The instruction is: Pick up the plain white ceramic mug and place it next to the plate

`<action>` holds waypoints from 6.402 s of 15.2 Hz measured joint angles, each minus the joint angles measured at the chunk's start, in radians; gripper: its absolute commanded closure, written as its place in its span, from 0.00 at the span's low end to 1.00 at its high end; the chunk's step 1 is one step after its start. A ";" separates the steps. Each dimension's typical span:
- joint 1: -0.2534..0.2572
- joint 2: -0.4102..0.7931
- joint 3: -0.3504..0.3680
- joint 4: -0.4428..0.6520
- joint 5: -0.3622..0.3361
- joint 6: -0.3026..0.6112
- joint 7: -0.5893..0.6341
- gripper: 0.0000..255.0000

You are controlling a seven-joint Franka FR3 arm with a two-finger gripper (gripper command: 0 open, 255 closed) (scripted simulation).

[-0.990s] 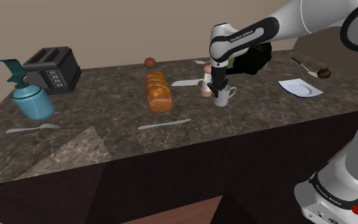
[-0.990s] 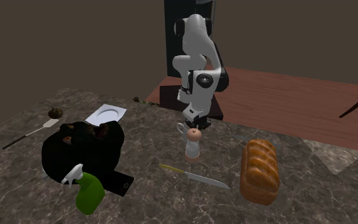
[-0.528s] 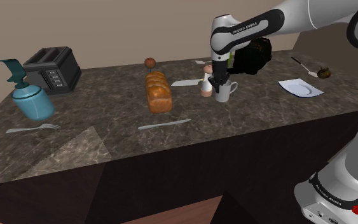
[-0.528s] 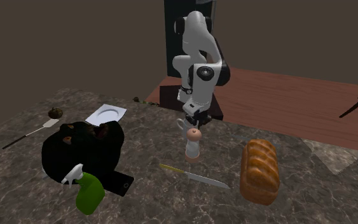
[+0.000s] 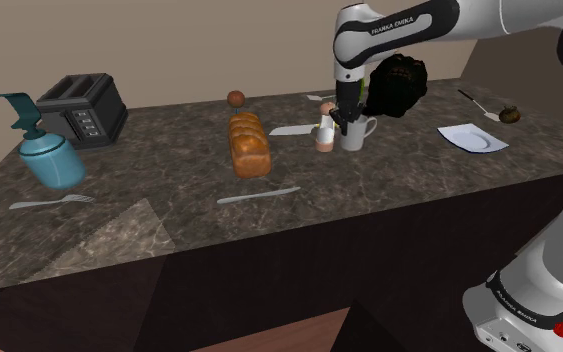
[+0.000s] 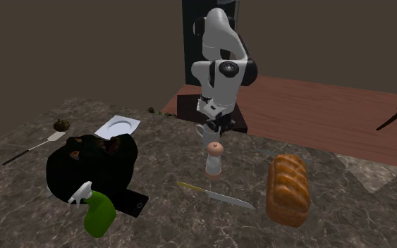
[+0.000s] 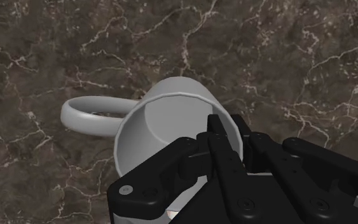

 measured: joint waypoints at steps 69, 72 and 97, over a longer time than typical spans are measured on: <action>-0.322 -0.585 -0.403 -0.630 -0.236 0.097 -0.600 1.00; -0.322 -0.565 -0.410 -0.655 -0.237 0.140 -0.599 1.00; -0.322 -0.492 -0.430 -0.736 -0.237 0.294 -0.594 0.00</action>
